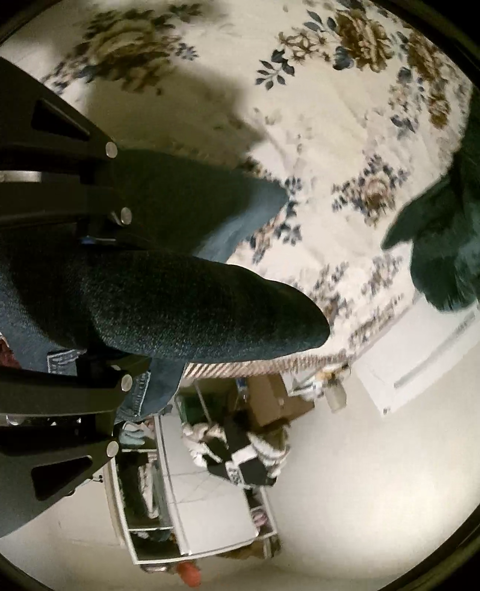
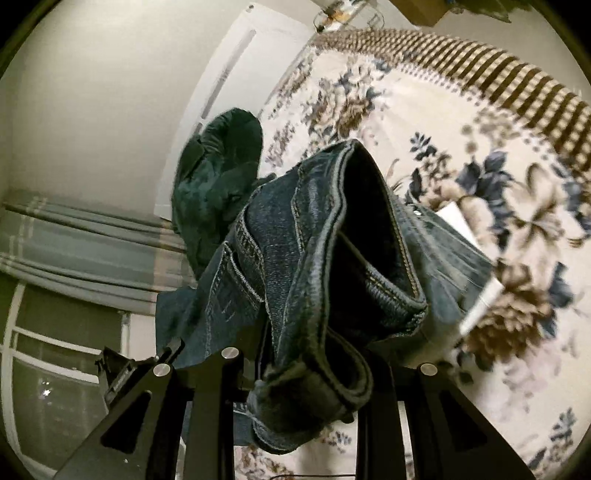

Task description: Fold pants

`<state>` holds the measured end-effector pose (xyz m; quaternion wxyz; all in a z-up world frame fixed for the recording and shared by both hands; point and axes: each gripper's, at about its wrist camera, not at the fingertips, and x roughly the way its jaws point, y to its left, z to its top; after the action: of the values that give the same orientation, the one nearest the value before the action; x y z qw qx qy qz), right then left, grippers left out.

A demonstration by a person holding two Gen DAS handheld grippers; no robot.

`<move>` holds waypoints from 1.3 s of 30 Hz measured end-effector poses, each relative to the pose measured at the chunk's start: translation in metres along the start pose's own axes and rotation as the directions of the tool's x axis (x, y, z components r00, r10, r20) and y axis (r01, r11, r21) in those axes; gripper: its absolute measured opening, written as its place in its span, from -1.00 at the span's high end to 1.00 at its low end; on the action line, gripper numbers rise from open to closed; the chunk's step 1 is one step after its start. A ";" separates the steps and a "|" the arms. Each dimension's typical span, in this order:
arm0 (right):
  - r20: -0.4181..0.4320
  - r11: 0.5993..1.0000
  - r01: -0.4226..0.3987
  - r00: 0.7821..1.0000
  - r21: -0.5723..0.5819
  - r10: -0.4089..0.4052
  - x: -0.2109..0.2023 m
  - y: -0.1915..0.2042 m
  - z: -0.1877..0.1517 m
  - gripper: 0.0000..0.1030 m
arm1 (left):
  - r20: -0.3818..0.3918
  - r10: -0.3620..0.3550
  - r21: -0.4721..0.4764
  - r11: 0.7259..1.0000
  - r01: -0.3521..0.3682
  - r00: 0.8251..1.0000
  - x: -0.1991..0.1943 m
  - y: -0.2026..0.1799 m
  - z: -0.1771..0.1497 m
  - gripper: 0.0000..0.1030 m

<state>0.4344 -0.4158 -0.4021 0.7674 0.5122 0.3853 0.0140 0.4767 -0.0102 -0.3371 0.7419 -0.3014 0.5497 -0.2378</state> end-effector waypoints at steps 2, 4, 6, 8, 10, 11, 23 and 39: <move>-0.019 1.000 0.023 1.000 0.003 -0.023 0.033 -0.006 0.006 0.50 | -0.038 0.033 -0.029 0.999 -0.034 0.999 0.021 0.022 0.013 0.31; -0.051 0.998 0.058 0.997 0.008 -0.057 0.057 -0.015 0.008 0.48 | -0.083 0.078 -0.060 0.995 -0.083 0.993 0.039 0.045 0.015 0.29; -0.111 0.996 0.087 0.990 0.033 -0.083 0.077 -0.030 0.011 0.41 | -0.098 0.083 -0.088 0.992 -0.091 0.992 0.046 0.063 0.013 0.24; -0.127 0.995 0.086 0.989 0.052 -0.079 0.082 -0.042 0.013 0.41 | -0.103 0.081 -0.088 0.992 -0.091 0.991 0.047 0.073 0.008 0.16; -0.120 0.993 0.113 0.987 0.018 -0.110 0.081 -0.044 0.012 0.41 | -0.111 0.077 -0.083 0.993 -0.087 0.991 0.047 0.077 0.004 0.13; -0.124 0.992 0.125 0.985 0.013 -0.123 0.083 -0.046 0.012 0.41 | -0.115 0.091 -0.077 0.992 -0.101 0.989 0.046 0.077 0.003 0.11; -0.070 0.875 0.419 0.892 -0.243 -0.447 0.053 0.010 -0.005 -0.89 | 0.028 0.473 0.254 0.849 -0.464 0.881 0.012 -0.003 -0.044 -0.67; 0.324 0.553 0.641 0.758 -0.533 -0.566 -0.068 0.147 -0.107 -0.98 | 0.274 0.551 0.350 0.706 -0.615 0.788 -0.089 -0.095 -0.137 -0.69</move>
<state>0.3766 -0.2909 -0.2650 0.8684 0.0694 0.4659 -0.1550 0.3183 -0.0419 -0.2390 0.8642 0.0389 0.4951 -0.0800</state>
